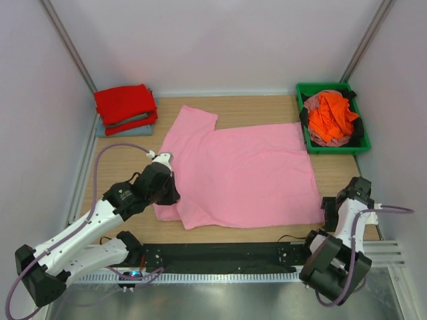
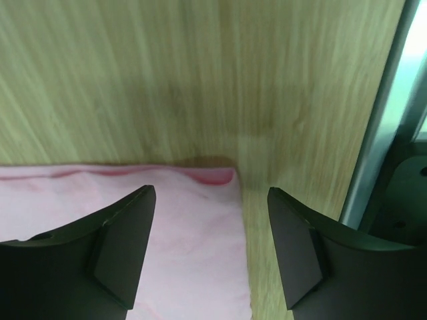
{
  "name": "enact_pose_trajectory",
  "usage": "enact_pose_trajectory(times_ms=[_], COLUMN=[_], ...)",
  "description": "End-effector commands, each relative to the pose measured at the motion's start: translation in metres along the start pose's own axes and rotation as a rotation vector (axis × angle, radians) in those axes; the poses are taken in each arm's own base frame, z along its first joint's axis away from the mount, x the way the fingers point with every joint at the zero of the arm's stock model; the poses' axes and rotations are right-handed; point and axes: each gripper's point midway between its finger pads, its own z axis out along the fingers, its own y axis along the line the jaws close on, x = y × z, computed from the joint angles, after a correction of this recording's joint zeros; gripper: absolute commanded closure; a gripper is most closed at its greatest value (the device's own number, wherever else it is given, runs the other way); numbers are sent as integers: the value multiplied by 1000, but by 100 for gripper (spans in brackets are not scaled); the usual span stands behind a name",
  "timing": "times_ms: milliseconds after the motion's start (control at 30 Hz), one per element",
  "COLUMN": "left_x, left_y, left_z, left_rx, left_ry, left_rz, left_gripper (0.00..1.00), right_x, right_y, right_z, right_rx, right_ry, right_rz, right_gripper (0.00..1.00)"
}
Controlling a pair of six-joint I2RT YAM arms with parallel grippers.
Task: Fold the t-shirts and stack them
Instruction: Fold the tshirt
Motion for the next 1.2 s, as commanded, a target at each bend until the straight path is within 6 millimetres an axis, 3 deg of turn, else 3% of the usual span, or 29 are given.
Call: enact_pose_trajectory(times_ms=[0, 300, 433, 567, 667, 700, 867, 1067, 1167], left_x=[-11, -10, -10, -9, -10, -10, -11, -8, -3], left_y=[0, 1, 3, 5, 7, 8, 12, 13, 10], left_z=[-4, -1, 0, 2, 2, 3, 4, 7, 4], left_rx=[-3, -15, -24, -39, -51, -55, -80, -97, -80], left_ry=[-41, -33, -31, -28, -33, -32, -34, -13, 21], left_rz=[3, 1, 0, 0, -4, -3, -6, -6, -31], left_gripper=[100, 100, 100, 100, 100, 100, 100, 100, 100], right_x=[-1, 10, 7, 24, 29, 30, 30, 20, 27], right_y=[5, 5, 10, 6, 5, 8, 15, 26, 29], right_z=[7, -1, 4, 18, 25, 24, 20, -5, -12], right_rx=[-54, -133, -138, -141, -157, -170, -210, -252, -285], right_ry=[93, 108, 111, 181, 197, 198, 206, 167, 187], right_rz=[-50, -91, -99, -100, -114, -118, -133, -193, -209], right_gripper=[27, 29, 36, 43, 58, 71, 97, 99, 99])
